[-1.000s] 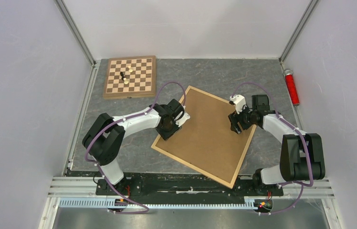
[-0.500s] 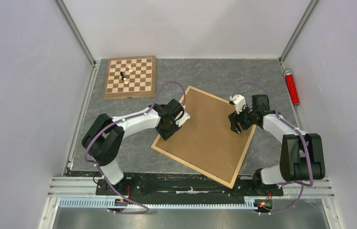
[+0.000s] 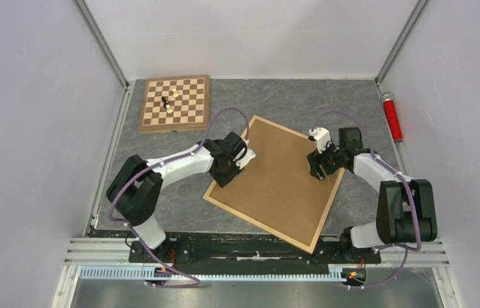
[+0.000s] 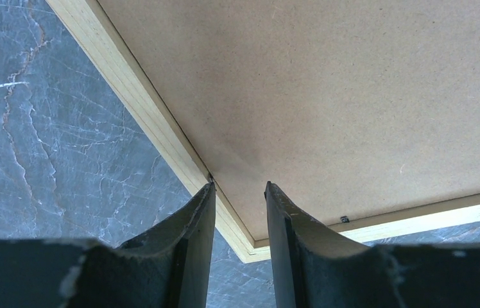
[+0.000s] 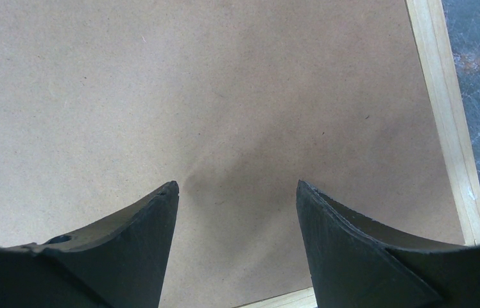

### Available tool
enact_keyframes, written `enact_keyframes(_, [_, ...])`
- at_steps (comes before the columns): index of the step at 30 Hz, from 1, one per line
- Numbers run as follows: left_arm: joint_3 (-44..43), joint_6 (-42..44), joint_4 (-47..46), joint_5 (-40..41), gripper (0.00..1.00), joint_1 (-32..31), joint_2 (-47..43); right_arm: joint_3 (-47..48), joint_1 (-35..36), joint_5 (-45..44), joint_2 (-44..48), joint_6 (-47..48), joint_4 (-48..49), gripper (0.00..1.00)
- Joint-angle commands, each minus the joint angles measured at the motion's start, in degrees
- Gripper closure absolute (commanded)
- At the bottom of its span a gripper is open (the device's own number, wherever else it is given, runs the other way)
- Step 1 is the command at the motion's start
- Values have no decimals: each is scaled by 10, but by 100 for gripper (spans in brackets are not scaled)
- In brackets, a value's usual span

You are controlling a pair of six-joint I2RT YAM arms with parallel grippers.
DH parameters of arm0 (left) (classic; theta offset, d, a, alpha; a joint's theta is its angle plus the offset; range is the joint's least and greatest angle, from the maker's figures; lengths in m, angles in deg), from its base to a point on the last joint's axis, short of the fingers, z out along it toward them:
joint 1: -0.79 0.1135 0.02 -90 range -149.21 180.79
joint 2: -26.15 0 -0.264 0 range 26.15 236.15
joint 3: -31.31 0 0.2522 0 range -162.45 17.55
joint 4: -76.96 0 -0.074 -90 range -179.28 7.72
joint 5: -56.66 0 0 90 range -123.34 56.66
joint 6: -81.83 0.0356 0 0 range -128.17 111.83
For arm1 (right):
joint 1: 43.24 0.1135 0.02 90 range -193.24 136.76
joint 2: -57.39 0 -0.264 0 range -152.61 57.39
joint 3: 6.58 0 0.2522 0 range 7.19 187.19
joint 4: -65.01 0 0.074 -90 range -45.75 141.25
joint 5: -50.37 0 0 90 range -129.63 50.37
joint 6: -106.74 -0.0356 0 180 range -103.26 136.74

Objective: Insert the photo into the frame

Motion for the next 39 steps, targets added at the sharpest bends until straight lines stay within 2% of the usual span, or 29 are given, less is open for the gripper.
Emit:
enact_keyframes(1, [0, -6, -13, 13, 59, -3, 11, 3, 0, 9, 6, 6, 3, 29])
enact_keyframes(22, [0, -4, -17, 15, 59, -3, 30, 2, 0, 9, 8, 9, 0, 29])
enact_keyframes(39, [-8, -3, -10, -18, 59, -8, 40, 2, 0, 9, 7, 9, 0, 29])
